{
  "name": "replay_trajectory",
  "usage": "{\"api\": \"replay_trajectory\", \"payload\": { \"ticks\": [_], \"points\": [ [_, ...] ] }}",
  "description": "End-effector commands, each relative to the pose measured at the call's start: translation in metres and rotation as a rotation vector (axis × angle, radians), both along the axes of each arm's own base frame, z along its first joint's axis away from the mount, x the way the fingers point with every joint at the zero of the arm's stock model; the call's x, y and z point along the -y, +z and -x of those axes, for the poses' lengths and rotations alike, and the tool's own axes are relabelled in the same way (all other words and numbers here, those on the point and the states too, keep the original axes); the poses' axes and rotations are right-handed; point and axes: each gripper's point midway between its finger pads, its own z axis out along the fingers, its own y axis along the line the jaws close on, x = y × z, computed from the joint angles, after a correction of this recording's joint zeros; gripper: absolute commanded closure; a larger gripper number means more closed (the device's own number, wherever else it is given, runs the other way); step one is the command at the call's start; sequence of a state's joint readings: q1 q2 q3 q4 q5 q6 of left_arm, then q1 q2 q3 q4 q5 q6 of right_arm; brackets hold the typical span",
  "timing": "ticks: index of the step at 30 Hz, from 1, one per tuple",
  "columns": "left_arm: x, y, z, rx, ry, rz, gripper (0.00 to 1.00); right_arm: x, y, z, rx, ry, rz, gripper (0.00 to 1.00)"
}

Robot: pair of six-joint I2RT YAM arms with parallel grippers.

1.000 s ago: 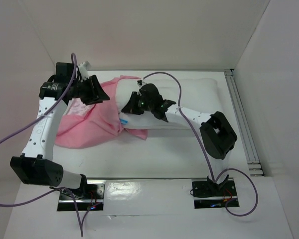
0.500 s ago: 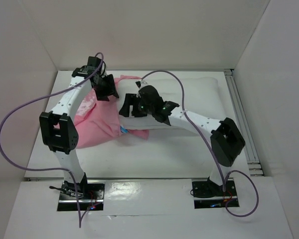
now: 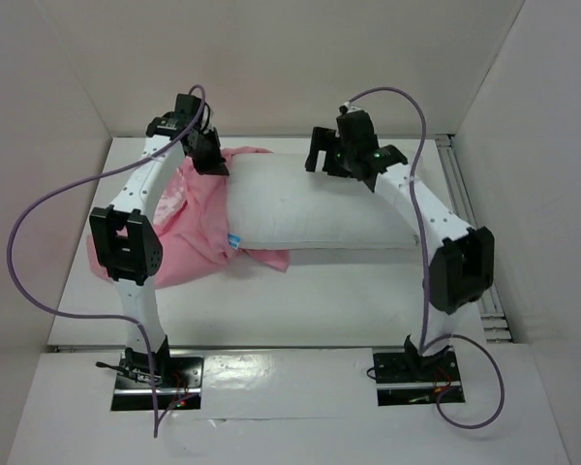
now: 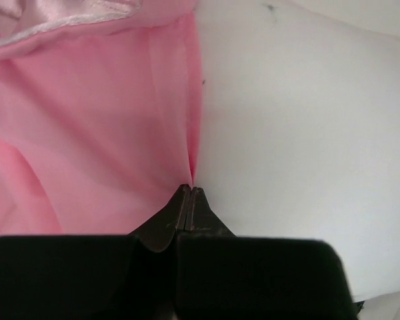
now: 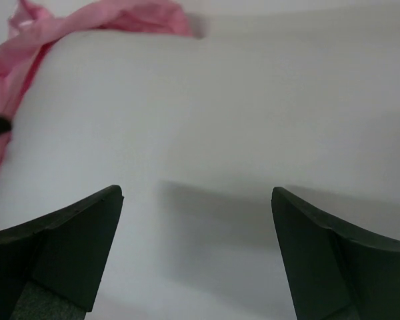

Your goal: Put the pillow into the pillowcase

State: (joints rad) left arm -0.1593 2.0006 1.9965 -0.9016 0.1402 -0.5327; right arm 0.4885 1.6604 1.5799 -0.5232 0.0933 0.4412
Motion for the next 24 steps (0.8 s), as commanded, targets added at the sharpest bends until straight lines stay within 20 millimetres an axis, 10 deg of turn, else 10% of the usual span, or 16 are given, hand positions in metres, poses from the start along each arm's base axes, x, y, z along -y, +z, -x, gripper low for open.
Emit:
{"api": "replay_trajectory", "payload": {
  "ticks": [1, 4, 5, 6, 10, 18, 21, 24],
  "points": [
    [0.017, 0.016, -0.015, 0.050, -0.028, 0.065, 1.00, 0.003, -0.060, -0.015, -0.194, 0.108, 0.023, 0.00],
    [0.021, 0.015, -0.024, 0.053, -0.027, 0.081, 1.00, -0.024, -0.084, -0.014, -0.255, 0.239, -0.073, 0.23],
    [0.028, 0.015, -0.022, 0.051, -0.043, 0.090, 1.00, -0.030, -0.098, -0.012, -0.288, 0.267, -0.091, 0.47],
    [0.028, 0.021, -0.024, 0.066, -0.043, 0.093, 1.00, -0.037, -0.095, -0.011, -0.282, 0.293, -0.126, 0.99],
    [0.036, 0.041, -0.024, 0.098, -0.058, 0.118, 1.00, -0.047, -0.075, 0.011, -0.187, 0.303, -0.076, 1.00],
    [0.063, 0.161, 0.007, 0.323, -0.192, 0.260, 1.00, -0.041, 0.063, 0.098, 0.191, 0.325, -0.049, 1.00],
    [0.072, 0.160, 0.006, 0.328, -0.209, 0.284, 1.00, -0.032, 0.068, 0.114, 0.206, 0.314, -0.038, 1.00],
    [0.085, 0.104, -0.013, 0.214, -0.237, 0.286, 1.00, -0.028, 0.027, 0.120, 0.138, 0.303, 0.004, 1.00]
  ]
}}
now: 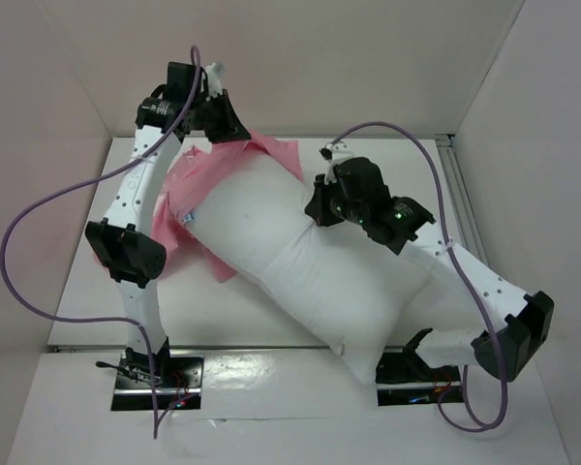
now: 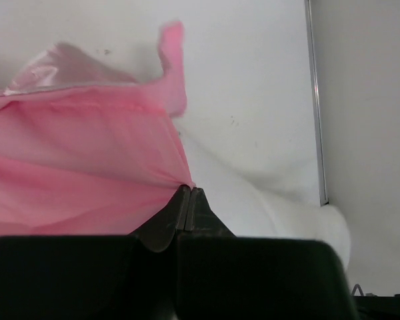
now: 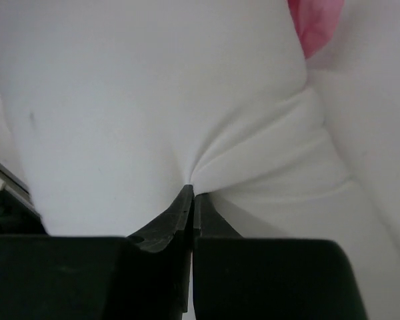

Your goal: Put the pillow into the pillowcase

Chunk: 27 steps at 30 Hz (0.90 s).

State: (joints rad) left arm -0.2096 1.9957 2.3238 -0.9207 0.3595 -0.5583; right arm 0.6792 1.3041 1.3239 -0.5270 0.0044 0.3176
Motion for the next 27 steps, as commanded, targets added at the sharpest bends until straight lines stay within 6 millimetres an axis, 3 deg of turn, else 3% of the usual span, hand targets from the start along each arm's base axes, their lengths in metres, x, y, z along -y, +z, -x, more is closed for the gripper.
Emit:
{"api": "replay_trajectory", "payload": {
  "ticks": [1, 2, 3, 5, 7, 8, 10, 11, 12, 14, 15, 18, 19, 22, 25, 26, 27],
  "points": [
    [0.032, -0.044, -0.012, -0.082, -0.096, 0.035, 1.00, 0.004, -0.020, -0.002, 0.013, -0.027, 0.012, 1.00],
    [0.041, -0.079, -0.015, -0.156, -0.128, 0.026, 1.00, 0.005, -0.041, 0.000, -0.017, -0.034, 0.023, 1.00],
    [0.047, -0.093, -0.014, -0.189, -0.145, 0.013, 1.00, 0.002, -0.053, 0.000, -0.041, -0.032, 0.020, 1.00],
    [0.074, -0.127, 0.008, -0.271, -0.269, -0.022, 1.00, -0.004, -0.067, 0.003, -0.059, -0.017, 0.013, 1.00],
    [0.098, -0.132, 0.033, -0.285, -0.362, -0.062, 1.00, -0.012, -0.072, 0.004, -0.076, 0.000, 0.005, 1.00],
    [0.101, -0.136, 0.040, -0.287, -0.384, -0.093, 1.00, -0.013, -0.069, 0.003, -0.066, 0.000, -0.002, 1.00],
    [0.091, -0.116, 0.045, -0.223, -0.370, -0.159, 1.00, -0.019, -0.065, 0.005, -0.058, 0.014, -0.009, 1.00],
    [0.083, -0.114, 0.047, -0.218, -0.344, -0.191, 1.00, -0.024, -0.057, 0.005, -0.036, 0.030, -0.018, 1.00],
    [0.074, -0.091, 0.045, -0.158, -0.314, -0.192, 0.91, -0.021, -0.041, 0.004, 0.000, 0.016, -0.038, 1.00],
    [0.059, -0.075, 0.041, -0.106, -0.267, -0.232, 0.65, -0.016, -0.025, 0.000, 0.051, -0.028, -0.045, 1.00],
    [0.051, -0.065, 0.037, -0.077, -0.238, -0.243, 0.39, -0.015, -0.019, -0.001, 0.074, -0.045, -0.050, 1.00],
    [0.033, -0.037, 0.038, -0.013, -0.183, -0.275, 0.09, 0.001, -0.007, -0.012, 0.116, -0.149, -0.034, 1.00],
    [0.018, -0.029, 0.034, 0.004, -0.141, -0.285, 0.04, 0.005, -0.009, -0.013, 0.116, -0.165, -0.022, 1.00],
    [-0.033, -0.012, 0.035, 0.019, 0.055, -0.349, 0.01, 0.007, 0.000, -0.020, 0.139, -0.184, 0.004, 1.00],
    [-0.090, -0.008, 0.057, -0.022, 0.279, -0.373, 0.18, 0.003, 0.001, -0.019, 0.139, -0.152, 0.016, 1.00],
    [-0.102, -0.036, 0.071, -0.104, 0.312, -0.386, 0.29, -0.003, 0.000, -0.019, 0.129, -0.129, 0.009, 1.00],
    [-0.112, -0.019, 0.086, -0.056, 0.356, -0.348, 0.31, -0.006, 0.004, -0.018, 0.128, -0.110, 0.011, 1.00]
  ]
}}
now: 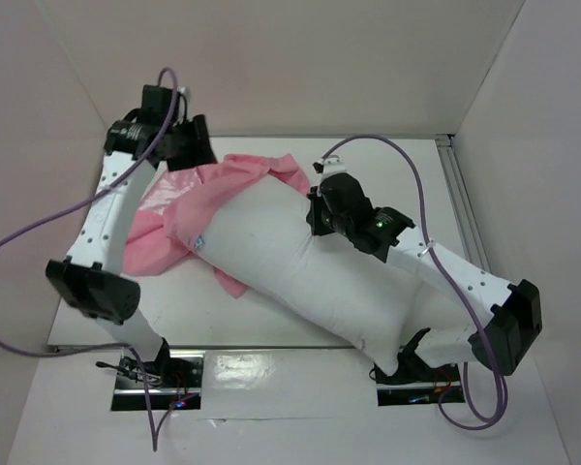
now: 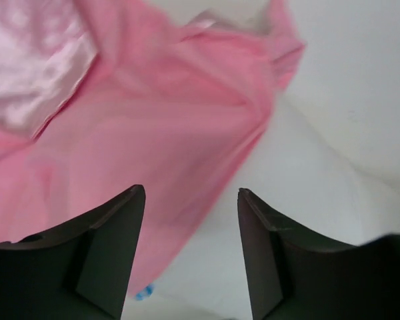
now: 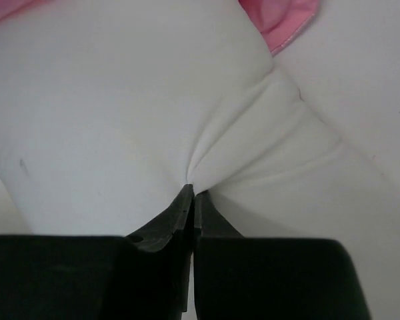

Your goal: Put the pillow into the pillowcase

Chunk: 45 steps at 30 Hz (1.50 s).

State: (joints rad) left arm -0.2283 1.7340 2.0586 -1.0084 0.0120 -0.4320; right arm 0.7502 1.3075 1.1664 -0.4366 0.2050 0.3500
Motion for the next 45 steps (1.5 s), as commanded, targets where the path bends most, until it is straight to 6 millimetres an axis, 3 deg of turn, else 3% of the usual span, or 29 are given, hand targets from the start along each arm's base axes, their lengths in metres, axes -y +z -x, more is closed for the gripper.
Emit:
{"api": "replay_trajectory", "payload": {
  "ticks": [1, 2, 3, 4, 5, 7, 8, 9, 10, 12, 14, 16, 18, 20, 21, 22, 24, 26, 27, 28, 29, 30, 33, 34, 36, 37, 39, 42, 45],
  "points": [
    [-0.059, -0.016, 0.039, -0.052, 0.271, 0.011, 0.32, -0.017, 0.052, -0.018, 0.114, 0.033, -0.064, 0.95],
    [-0.068, -0.048, 0.059, -0.140, 0.315, 0.012, 0.32, -0.019, 0.048, -0.015, 0.087, 0.049, -0.051, 0.85],
    [-0.073, -0.056, 0.069, -0.159, 0.350, 0.042, 0.32, -0.023, 0.056, -0.017, 0.095, 0.066, -0.051, 0.53],
    [-0.080, -0.051, 0.084, -0.136, 0.427, 0.115, 0.32, -0.026, 0.051, -0.018, 0.083, 0.084, -0.031, 0.35],
    [-0.081, -0.087, 0.104, -0.221, 0.455, 0.128, 0.32, -0.029, 0.052, -0.016, 0.073, 0.109, -0.027, 0.23],
    [-0.074, -0.105, 0.122, -0.248, 0.485, 0.213, 0.34, -0.033, 0.063, -0.020, 0.088, 0.127, -0.024, 0.06],
    [-0.071, -0.104, 0.131, -0.223, 0.486, 0.248, 0.34, -0.039, 0.063, -0.019, 0.087, 0.144, -0.013, 0.02],
    [-0.068, -0.129, 0.147, -0.291, 0.499, 0.253, 0.36, -0.039, 0.063, -0.019, 0.077, 0.150, 0.005, 0.01],
    [-0.065, -0.135, 0.155, -0.314, 0.526, 0.287, 0.37, -0.043, 0.076, -0.018, 0.102, 0.167, 0.005, 0.01],
    [-0.064, -0.151, 0.174, -0.342, 0.563, 0.307, 0.41, -0.051, 0.079, -0.017, 0.105, 0.203, 0.021, 0.01],
    [-0.066, -0.157, 0.181, -0.324, 0.575, 0.314, 0.41, -0.064, 0.086, -0.008, 0.127, 0.273, 0.046, 0.01],
    [-0.064, -0.171, 0.189, -0.317, 0.572, 0.335, 0.43, -0.089, 0.075, 0.008, 0.116, 0.367, 0.105, 0.01],
    [-0.058, -0.198, 0.200, -0.366, 0.578, 0.358, 0.50, -0.107, 0.046, 0.016, 0.074, 0.418, 0.196, 0.01],
    [-0.045, -0.209, 0.200, -0.374, 0.552, 0.415, 0.52, -0.132, 0.029, 0.033, 0.082, 0.469, 0.269, 0.01],
    [-0.045, -0.214, 0.201, -0.372, 0.560, 0.424, 0.52, -0.136, 0.004, 0.027, 0.078, 0.444, 0.360, 0.01],
    [-0.045, -0.225, 0.205, -0.389, 0.565, 0.418, 0.52, -0.141, -0.007, 0.027, 0.080, 0.435, 0.391, 0.01],
    [-0.043, -0.220, 0.201, -0.351, 0.552, 0.436, 0.46, -0.149, -0.050, 0.027, 0.052, 0.448, 0.476, 0.01],
    [-0.043, -0.224, 0.202, -0.349, 0.539, 0.424, 0.43, -0.152, -0.072, 0.018, 0.053, 0.420, 0.513, 0.01],
    [-0.043, -0.222, 0.199, -0.336, 0.529, 0.422, 0.43, -0.151, -0.095, 0.013, 0.018, 0.419, 0.552, 0.08],
    [-0.044, -0.221, 0.197, -0.322, 0.518, 0.420, 0.43, -0.150, -0.103, 0.008, 0.007, 0.412, 0.563, 0.50],
    [-0.040, -0.223, 0.198, -0.325, 0.495, 0.420, 0.44, -0.152, -0.096, -0.001, 0.012, 0.384, 0.557, 1.00],
    [-0.036, -0.225, 0.198, -0.316, 0.438, 0.414, 0.48, -0.145, -0.097, -0.012, -0.012, 0.343, 0.552, 1.00],
    [-0.010, -0.225, 0.192, -0.283, 0.256, 0.494, 0.52, -0.137, -0.061, -0.035, 0.005, 0.332, 0.408, 1.00],
    [-0.004, -0.230, 0.192, -0.308, 0.224, 0.490, 0.49, -0.141, -0.030, -0.033, 0.024, 0.378, 0.299, 1.00],
    [0.001, -0.237, 0.191, -0.318, 0.207, 0.476, 0.44, -0.125, -0.006, -0.050, 0.021, 0.369, 0.198, 1.00],
    [0.007, -0.235, 0.190, -0.306, 0.188, 0.475, 0.41, -0.125, 0.009, -0.044, 0.013, 0.408, 0.131, 1.00],
    [0.009, -0.233, 0.180, -0.260, 0.188, 0.465, 0.27, -0.121, 0.025, -0.051, 0.028, 0.413, 0.089, 1.00],
    [0.009, -0.232, 0.165, -0.184, 0.202, 0.452, 0.13, -0.116, 0.026, -0.052, 0.004, 0.426, 0.075, 1.00],
    [0.004, -0.227, 0.140, -0.084, 0.208, 0.402, 0.08, -0.111, 0.026, -0.056, -0.003, 0.424, 0.064, 1.00]
  ]
}}
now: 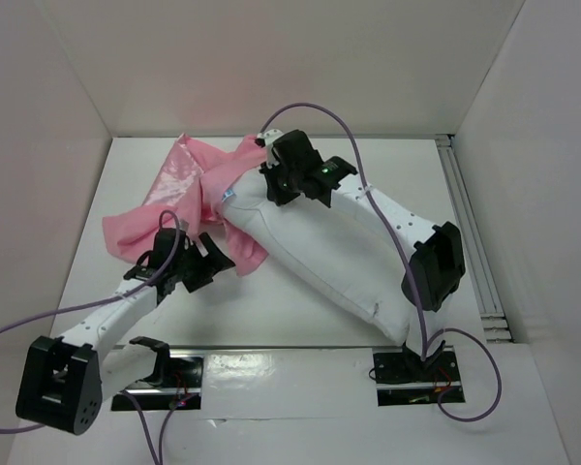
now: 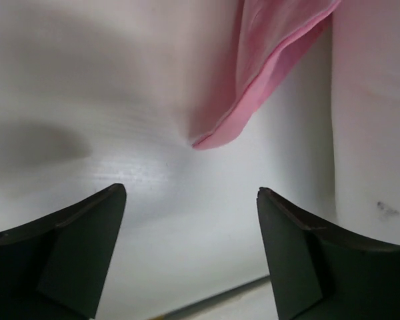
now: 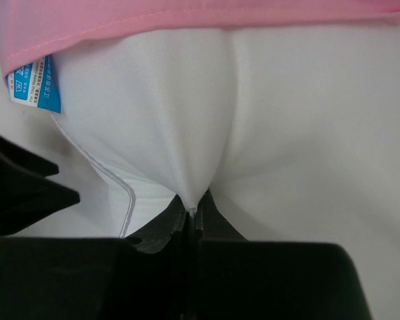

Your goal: Put the pillow into the pillowcase

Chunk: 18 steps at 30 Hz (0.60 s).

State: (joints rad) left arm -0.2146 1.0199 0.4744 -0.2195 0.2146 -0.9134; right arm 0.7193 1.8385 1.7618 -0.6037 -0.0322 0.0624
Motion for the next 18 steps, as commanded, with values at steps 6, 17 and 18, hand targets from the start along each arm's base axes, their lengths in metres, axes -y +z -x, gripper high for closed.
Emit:
{"api": "replay_trajectory", "payload": {
  "ticks": [6, 17, 18],
  "points": [
    [0.011, 0.024, -0.080, 0.247, -0.032, -0.071, 0.03, -0.011, 0.035, 0.013, -0.003, 0.087, -0.091, 1.00],
    [0.041, 0.043, -0.134, 0.318, -0.085, 0.021, 0.89, 0.002, 0.010, -0.002, -0.036, 0.018, -0.020, 1.00],
    [0.046, 0.056, -0.138, 0.325, -0.090, 0.046, 1.00, 0.005, 0.010, -0.009, -0.020, -0.014, 0.001, 1.00]
  ]
}}
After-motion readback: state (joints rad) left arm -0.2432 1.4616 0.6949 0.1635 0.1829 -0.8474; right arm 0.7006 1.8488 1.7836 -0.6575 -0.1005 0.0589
